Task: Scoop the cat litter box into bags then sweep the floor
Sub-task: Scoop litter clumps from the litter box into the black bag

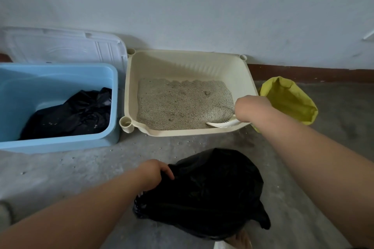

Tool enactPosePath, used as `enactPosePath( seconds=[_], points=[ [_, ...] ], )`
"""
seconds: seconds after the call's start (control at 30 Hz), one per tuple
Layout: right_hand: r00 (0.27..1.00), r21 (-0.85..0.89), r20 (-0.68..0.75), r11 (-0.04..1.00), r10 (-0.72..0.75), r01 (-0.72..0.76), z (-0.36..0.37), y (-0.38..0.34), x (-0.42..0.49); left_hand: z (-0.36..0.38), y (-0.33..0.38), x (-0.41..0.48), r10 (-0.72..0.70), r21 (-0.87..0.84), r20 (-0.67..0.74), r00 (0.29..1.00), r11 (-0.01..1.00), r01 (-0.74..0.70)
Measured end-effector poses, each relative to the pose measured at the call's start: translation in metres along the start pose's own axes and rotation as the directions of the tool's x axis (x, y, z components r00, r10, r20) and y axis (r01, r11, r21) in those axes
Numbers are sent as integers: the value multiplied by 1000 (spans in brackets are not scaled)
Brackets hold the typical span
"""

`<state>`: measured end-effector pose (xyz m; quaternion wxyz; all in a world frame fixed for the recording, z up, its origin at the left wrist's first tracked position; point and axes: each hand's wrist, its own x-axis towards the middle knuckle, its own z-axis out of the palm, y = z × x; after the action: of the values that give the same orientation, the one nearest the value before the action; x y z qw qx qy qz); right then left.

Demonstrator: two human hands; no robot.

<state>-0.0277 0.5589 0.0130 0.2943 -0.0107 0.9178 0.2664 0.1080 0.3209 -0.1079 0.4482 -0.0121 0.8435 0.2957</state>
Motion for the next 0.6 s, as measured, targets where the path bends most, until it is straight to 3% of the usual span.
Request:
enactPosePath(
  seconds=[0.13, 0.23, 0.27, 0.33, 0.43, 0.5, 0.6],
  points=[
    [999, 131, -8, 991, 41, -40, 21, -4, -1, -3, -6, 3, -25, -33, -40, 999, 999, 24],
    [994, 380, 106, 923, 16, -55, 48, -12, 3, 0, -12, 4, -45, -76, -46, 998, 996, 41],
    [986, 522, 168, 848, 9, -97, 60, -15, 7, 1, -13, 5, -45, -90, -65, 997, 995, 39],
    [961, 818, 278, 522, 14, -244, 77, -21, 15, -1, -16, 5, -59, -119, -113, 992, 992, 45],
    [924, 916, 380, 126, 36, -381, 88, -26, 23, -7, -17, 5, -78, -110, -224, 972, 992, 54],
    [903, 903, 429, 13, 18, -429, 94, -31, 26, -9, -19, 6, -103, -127, -282, 954, 989, 69],
    [913, 914, 405, -54, 55, -402, 106, -43, 32, -13, -22, 7, -128, -176, -295, 947, 981, 78]
  ],
)
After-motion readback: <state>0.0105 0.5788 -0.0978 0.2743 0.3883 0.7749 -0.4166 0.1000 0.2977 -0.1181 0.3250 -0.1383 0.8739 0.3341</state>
